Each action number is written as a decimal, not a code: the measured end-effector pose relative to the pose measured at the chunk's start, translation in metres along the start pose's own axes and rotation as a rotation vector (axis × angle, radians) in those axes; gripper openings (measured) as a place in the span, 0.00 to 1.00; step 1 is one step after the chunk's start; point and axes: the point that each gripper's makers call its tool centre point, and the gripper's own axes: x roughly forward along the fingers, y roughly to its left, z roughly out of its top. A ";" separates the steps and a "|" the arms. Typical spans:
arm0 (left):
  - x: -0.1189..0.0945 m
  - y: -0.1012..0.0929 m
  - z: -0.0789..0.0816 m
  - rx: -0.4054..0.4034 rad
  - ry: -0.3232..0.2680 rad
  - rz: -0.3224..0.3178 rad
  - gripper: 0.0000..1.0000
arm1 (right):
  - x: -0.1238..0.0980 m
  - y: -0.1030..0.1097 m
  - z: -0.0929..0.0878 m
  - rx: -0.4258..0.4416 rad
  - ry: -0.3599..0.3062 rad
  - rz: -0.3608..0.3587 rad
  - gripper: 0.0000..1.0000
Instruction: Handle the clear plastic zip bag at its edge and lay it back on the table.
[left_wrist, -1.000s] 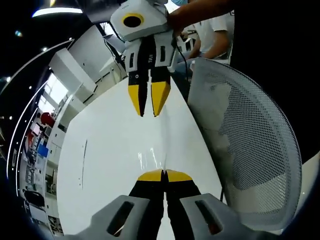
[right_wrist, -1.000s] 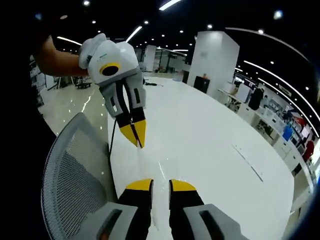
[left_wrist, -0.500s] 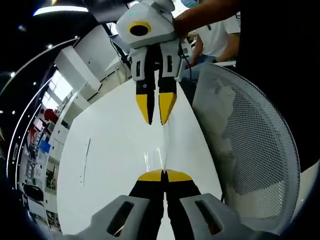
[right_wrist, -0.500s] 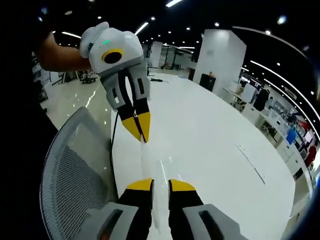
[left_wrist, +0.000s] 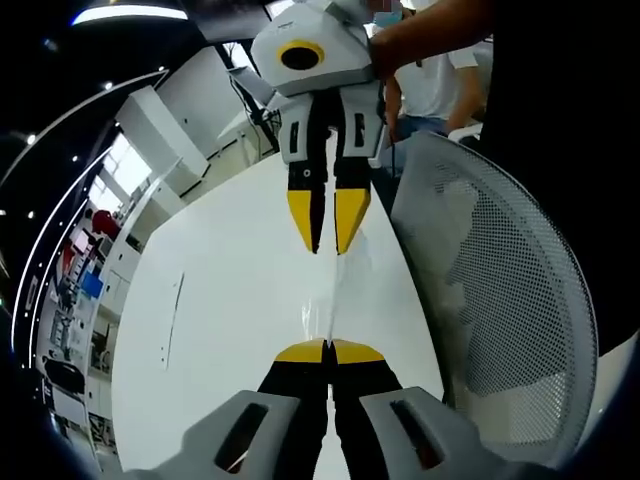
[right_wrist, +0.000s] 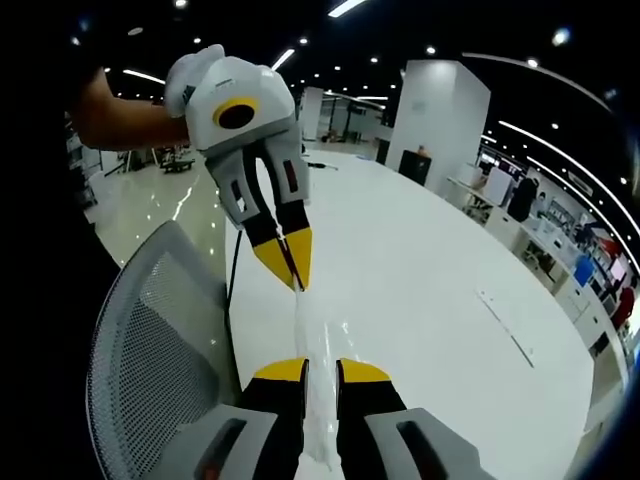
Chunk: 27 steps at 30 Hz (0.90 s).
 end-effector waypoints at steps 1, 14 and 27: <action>0.000 0.000 0.001 0.001 -0.003 0.000 0.00 | 0.000 0.000 0.000 0.000 0.001 0.000 0.07; 0.000 0.002 0.008 0.008 -0.018 0.005 0.00 | 0.004 0.002 -0.008 0.027 0.011 0.009 0.07; 0.001 0.002 0.004 0.002 -0.015 0.005 0.00 | 0.001 -0.002 -0.007 0.043 0.007 0.001 0.07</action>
